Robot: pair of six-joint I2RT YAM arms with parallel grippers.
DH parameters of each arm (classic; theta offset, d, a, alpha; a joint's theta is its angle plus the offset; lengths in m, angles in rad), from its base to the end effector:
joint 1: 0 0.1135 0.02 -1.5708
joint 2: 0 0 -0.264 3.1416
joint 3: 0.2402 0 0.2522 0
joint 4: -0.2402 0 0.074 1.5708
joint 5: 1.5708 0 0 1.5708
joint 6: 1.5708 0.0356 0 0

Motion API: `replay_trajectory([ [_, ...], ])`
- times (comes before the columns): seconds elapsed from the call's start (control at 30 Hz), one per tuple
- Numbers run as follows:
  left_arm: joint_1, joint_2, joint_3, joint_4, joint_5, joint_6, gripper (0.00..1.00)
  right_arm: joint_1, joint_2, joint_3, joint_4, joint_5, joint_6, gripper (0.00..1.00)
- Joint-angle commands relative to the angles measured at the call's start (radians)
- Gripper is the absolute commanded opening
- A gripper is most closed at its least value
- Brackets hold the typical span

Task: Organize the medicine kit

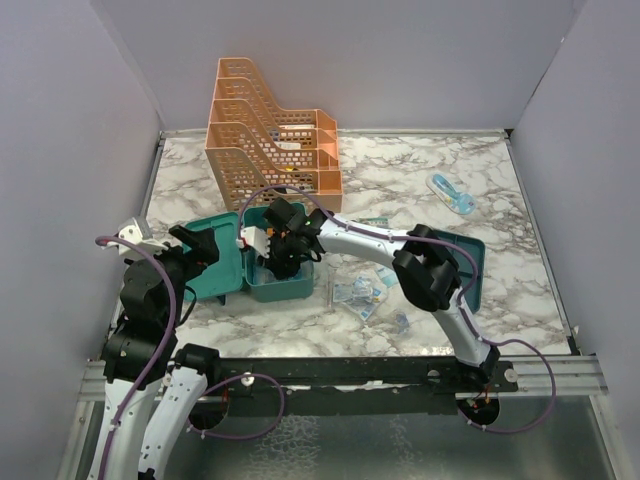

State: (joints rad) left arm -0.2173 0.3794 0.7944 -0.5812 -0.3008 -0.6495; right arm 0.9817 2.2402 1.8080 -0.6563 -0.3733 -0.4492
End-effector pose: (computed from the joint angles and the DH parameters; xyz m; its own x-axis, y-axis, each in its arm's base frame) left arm 0.0816 -0.0072 0.3471 -0.0806 -0.5737 -0.8151 -0.1609 0.8145 -0.5574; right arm 0.2565 0.4072 0.1775 -0.0664 -0.8271 -0.5581 -0.9958 0.0195 0.0896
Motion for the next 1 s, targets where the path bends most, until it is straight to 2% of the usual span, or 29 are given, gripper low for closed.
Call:
replay_trajectory([
  [0.0, -0.001, -0.010, 0.003, -0.006, -0.014, -0.001, 0.83, 0.005, 0.006, 0.043, 0.015, -0.011, 0.023, 0.24],
  [0.27, 0.001, -0.007, 0.003, -0.005, -0.008, 0.005, 0.83, 0.004, -0.120, 0.042, 0.032, -0.045, 0.117, 0.46],
  [0.4, -0.001, -0.007, 0.002, -0.006, -0.001, 0.008, 0.84, 0.004, -0.152, 0.048, 0.019, 0.000, 0.169, 0.51],
  [0.53, 0.000, -0.002, 0.000, -0.004, 0.020, 0.016, 0.84, 0.003, -0.153, 0.040, 0.002, 0.039, 0.195, 0.51],
  [0.7, 0.000, 0.000, -0.007, -0.003, 0.048, 0.027, 0.84, 0.005, -0.116, 0.019, -0.044, 0.075, 0.204, 0.41],
  [0.97, 0.000, 0.004, -0.029, 0.006, 0.061, 0.023, 0.84, 0.005, -0.032, 0.040, -0.074, 0.110, 0.230, 0.36],
])
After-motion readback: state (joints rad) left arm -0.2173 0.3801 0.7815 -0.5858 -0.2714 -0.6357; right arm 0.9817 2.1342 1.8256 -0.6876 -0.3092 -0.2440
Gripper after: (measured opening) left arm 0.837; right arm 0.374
